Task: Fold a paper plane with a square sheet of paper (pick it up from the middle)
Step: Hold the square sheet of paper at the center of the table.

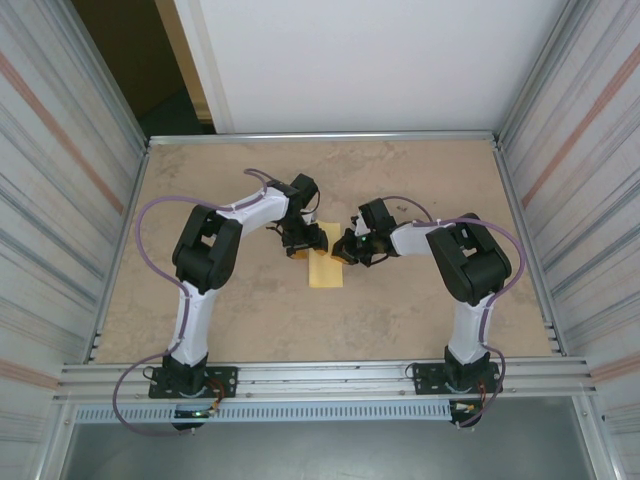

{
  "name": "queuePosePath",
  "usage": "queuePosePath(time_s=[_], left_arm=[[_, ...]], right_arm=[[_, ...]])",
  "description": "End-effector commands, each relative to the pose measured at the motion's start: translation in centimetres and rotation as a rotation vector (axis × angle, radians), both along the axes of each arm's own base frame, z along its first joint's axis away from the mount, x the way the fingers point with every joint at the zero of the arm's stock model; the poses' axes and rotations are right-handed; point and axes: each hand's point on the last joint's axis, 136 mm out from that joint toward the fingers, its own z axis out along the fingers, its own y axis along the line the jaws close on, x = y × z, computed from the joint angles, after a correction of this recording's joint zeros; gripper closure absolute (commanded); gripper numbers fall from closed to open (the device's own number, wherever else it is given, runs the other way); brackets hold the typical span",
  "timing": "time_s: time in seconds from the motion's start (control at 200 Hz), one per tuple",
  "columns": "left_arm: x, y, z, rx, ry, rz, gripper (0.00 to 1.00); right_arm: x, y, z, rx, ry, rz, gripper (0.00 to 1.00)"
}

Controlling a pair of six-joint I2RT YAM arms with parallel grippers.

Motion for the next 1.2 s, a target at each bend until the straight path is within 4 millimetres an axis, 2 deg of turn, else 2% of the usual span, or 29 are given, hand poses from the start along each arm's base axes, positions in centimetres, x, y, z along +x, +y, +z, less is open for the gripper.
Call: queuePosePath(time_s=[0.0, 0.17, 0.291, 0.461, 0.546, 0.566, 0.591, 0.752, 0.882, 0.942, 1.017, 1.193], left_arm=[[-8.7, 4.4, -13.1, 0.224, 0.299, -0.064, 0.43], [-7.5, 3.6, -10.3, 0.19, 0.24, -0.04, 0.41], [-6.3, 2.7, -7.5, 0.146, 0.185, -0.024, 0.38], [-3.8, 1.0, -2.0, 0.055, 0.07, 0.004, 0.31], [-2.6, 1.1, 0.7, 0.026, 0.013, 0.028, 0.28], [-2.5, 1.4, 0.8, 0.03, 0.013, 0.035, 0.28], [-2.0, 1.5, 2.4, 0.013, -0.023, 0.044, 0.27], [-0.3, 3.0, 7.3, -0.042, -0.153, 0.091, 0.29], [0.7, 1.2, 11.0, -0.198, -0.293, 0.063, 0.34], [0.8, -0.1, 11.9, -0.297, -0.317, 0.064, 0.38], [0.8, -1.7, 12.0, -0.398, -0.316, 0.069, 0.47], [0.3, -3.2, 9.5, -0.426, -0.241, 0.045, 0.68]], right_arm=[[-2.6, -2.6, -4.5, -0.138, 0.117, -0.002, 0.91], [-3.3, -3.3, -5.6, -0.19, 0.149, 0.008, 0.91], [-3.9, -3.8, -6.0, -0.233, 0.175, 0.041, 0.91], [-3.8, -4.0, -5.8, -0.243, 0.172, 0.069, 0.91], [-3.7, -3.8, -5.7, -0.241, 0.171, 0.089, 0.91], [-3.6, -3.8, -5.7, -0.243, 0.17, 0.09, 0.91], [-3.6, -3.8, -5.8, -0.243, 0.169, 0.093, 0.91], [-3.6, -3.7, -6.0, -0.239, 0.171, 0.109, 0.91], [-4.0, -3.6, -6.6, -0.235, 0.184, 0.124, 0.91], [-4.2, -3.8, -7.1, -0.246, 0.196, 0.121, 0.91], [-4.3, -3.9, -7.5, -0.259, 0.2, 0.119, 0.91], [-4.5, -4.3, -8.3, -0.277, 0.21, 0.119, 0.92]])
